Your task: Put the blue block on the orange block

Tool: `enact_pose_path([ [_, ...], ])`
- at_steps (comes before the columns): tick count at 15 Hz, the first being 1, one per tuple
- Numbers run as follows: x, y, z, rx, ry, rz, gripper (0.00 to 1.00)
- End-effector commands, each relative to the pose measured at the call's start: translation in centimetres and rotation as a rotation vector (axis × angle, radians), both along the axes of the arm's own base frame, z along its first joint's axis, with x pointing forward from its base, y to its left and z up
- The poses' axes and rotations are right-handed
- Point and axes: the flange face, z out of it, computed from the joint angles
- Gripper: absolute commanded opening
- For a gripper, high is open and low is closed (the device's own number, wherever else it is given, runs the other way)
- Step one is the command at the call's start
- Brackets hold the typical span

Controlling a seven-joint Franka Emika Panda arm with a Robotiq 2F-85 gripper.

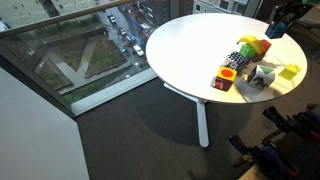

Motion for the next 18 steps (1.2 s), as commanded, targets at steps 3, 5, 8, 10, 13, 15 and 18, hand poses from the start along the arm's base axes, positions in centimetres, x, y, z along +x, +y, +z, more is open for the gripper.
enact_pose_path([
  [3, 0.9, -1.3, -0.5, -0.006, -0.003, -0.005, 0.29],
  [5, 1.2, -1.2, -0.8, -0.007, -0.001, -0.006, 0.29],
  [8, 1.5, -1.1, -1.1, -0.01, 0.001, -0.003, 0.29],
  [10, 1.8, -1.0, -1.3, -0.009, 0.001, 0.0, 0.29],
  [13, 2.1, -0.7, -1.8, -0.005, 0.004, 0.01, 0.29],
  [15, 2.3, -0.4, -1.9, -0.003, 0.004, 0.016, 0.29],
  [18, 2.7, -0.2, -2.2, -0.001, 0.002, 0.022, 0.29],
])
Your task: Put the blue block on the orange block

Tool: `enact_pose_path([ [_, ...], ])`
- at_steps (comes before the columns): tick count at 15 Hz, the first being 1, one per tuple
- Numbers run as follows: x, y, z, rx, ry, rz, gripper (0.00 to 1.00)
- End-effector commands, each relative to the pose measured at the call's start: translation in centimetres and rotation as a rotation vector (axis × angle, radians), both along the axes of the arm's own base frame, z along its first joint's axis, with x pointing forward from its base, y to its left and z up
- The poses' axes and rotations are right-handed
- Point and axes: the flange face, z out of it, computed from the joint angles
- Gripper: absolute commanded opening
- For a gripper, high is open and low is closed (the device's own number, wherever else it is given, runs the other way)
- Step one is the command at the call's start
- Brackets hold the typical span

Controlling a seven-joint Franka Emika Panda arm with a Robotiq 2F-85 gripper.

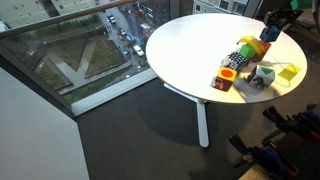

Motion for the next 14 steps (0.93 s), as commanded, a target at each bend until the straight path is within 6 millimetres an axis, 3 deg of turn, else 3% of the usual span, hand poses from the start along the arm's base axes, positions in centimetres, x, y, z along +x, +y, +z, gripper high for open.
enact_pose_path([
  [1, 0.93, -0.23, 0.14, 0.0, -0.019, 0.005, 0.29],
  [14, 1.01, -0.43, -0.79, -0.001, -0.015, 0.009, 0.29],
])
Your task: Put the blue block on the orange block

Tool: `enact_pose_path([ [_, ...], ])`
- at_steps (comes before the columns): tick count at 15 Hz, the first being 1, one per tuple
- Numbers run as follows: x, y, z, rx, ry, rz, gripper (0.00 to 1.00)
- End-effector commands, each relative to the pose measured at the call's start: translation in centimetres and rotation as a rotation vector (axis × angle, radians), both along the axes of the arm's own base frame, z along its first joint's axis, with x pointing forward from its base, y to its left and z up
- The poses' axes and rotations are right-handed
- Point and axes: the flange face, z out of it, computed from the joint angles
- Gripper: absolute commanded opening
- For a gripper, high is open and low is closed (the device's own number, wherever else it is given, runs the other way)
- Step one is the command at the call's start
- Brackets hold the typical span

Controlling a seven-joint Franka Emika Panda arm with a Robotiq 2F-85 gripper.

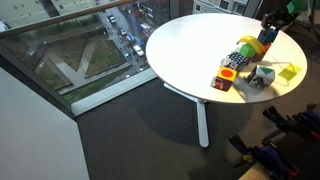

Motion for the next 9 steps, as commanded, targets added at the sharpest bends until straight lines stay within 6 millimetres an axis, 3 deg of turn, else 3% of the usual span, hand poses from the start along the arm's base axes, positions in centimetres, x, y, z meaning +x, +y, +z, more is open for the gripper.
enact_pose_path([
  [1, 0.37, -0.57, 0.32, 0.005, -0.015, 0.001, 0.57],
  [2, 0.34, -0.59, 0.31, 0.004, -0.015, 0.002, 0.8],
  [4, 0.26, -0.63, 0.35, 0.005, -0.016, 0.002, 0.84],
  [6, 0.21, -0.66, 0.4, 0.006, -0.017, 0.002, 0.98],
  [9, 0.14, -0.61, 0.61, 0.009, -0.018, 0.004, 1.0],
])
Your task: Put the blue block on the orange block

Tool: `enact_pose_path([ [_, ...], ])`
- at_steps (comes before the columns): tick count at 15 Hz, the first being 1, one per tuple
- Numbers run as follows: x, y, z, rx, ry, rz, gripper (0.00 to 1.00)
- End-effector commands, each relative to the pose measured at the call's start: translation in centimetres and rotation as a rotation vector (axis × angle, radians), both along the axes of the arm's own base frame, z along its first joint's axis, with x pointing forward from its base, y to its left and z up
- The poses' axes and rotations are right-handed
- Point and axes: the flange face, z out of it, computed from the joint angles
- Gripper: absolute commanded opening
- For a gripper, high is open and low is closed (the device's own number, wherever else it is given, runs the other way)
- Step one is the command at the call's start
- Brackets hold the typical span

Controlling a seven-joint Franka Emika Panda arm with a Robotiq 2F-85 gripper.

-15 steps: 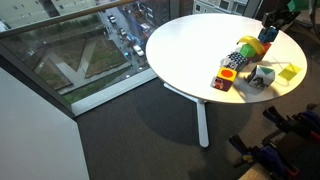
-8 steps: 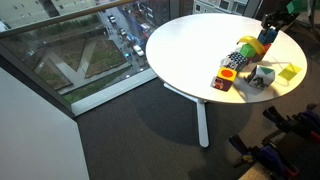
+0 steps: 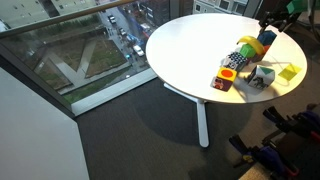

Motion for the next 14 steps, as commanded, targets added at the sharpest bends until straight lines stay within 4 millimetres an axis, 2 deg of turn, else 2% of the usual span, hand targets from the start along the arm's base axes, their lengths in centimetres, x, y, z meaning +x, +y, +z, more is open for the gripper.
enact_pose_path([
  [1, 0.2, -0.4, 0.9, 0.009, -0.02, 0.007, 1.0],
  [8, 0.3, 1.3, 4.2, 0.001, -0.046, 0.021, 1.0],
  [14, 1.1, 4.9, 7.0, -0.007, -0.065, 0.062, 1.0],
])
